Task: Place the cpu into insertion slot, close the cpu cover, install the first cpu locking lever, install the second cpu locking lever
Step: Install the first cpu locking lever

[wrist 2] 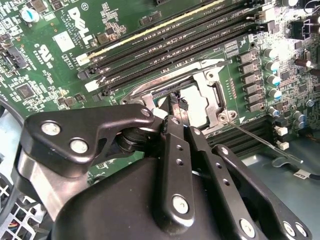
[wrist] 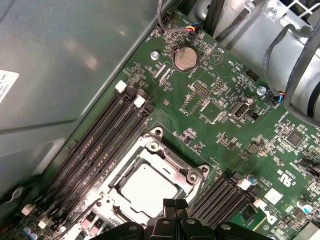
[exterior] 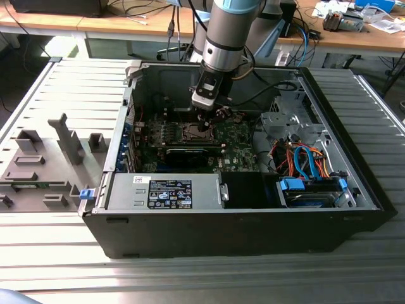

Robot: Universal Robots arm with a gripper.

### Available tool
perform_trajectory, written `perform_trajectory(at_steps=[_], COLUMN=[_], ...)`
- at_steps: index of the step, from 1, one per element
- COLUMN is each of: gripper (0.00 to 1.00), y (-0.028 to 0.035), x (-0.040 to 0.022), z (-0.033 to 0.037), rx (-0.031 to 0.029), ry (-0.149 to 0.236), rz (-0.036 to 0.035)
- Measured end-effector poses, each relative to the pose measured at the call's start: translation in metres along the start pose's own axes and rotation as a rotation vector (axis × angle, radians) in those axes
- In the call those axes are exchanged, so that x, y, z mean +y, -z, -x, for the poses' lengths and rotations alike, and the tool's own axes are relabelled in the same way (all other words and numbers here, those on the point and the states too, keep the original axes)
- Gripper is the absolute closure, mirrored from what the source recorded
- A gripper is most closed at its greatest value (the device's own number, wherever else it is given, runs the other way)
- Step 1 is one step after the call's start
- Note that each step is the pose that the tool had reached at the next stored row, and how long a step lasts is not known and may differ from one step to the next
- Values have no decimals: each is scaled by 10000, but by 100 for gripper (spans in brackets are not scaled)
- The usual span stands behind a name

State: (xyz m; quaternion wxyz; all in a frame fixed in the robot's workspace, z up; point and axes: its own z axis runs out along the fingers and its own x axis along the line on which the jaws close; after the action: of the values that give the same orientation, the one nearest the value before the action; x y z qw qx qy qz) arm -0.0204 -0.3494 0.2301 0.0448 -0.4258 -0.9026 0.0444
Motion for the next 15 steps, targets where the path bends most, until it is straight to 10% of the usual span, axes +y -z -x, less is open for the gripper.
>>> perform_trajectory(at_steps=[15], gripper=[89], y=[0], x=[0], z=[0], rx=[-44], ry=[368], rz=[-15])
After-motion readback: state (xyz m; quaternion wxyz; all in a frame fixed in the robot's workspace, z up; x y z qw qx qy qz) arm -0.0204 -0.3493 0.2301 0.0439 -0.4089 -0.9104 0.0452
